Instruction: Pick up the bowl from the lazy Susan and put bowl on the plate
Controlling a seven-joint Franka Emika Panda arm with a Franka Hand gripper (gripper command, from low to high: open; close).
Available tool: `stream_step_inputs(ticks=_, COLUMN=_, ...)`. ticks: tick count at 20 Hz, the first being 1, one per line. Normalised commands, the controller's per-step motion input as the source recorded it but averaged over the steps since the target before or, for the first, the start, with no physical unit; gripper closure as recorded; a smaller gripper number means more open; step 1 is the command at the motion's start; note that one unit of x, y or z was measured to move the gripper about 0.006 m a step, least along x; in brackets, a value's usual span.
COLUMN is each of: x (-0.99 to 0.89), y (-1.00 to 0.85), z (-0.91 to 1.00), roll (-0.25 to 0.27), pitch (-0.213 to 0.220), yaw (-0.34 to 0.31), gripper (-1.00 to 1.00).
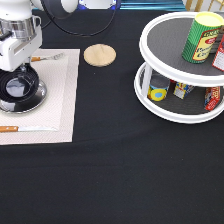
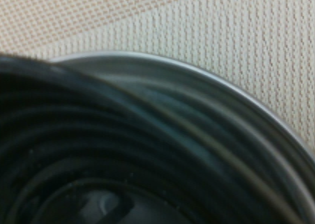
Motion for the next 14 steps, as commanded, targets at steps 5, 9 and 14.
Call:
stream_step_inputs(ticks=5, x=0.35, y=-0.17, z=-0.07, roll=0.045, pitch=-0.015, yaw=-0.059, gripper=1.0)
stream_step_inputs(ticks=9, x=0.17, y=-0.19, z=-0.17, roll=0.052, pitch=0.0, yaw=-0.063, gripper=1.0)
stream_step_inputs(ticks=14, x=-0.03, y=-0.09, z=-0.03, roll=0.062, pitch=0.0, yaw=-0.043, gripper=-1.0)
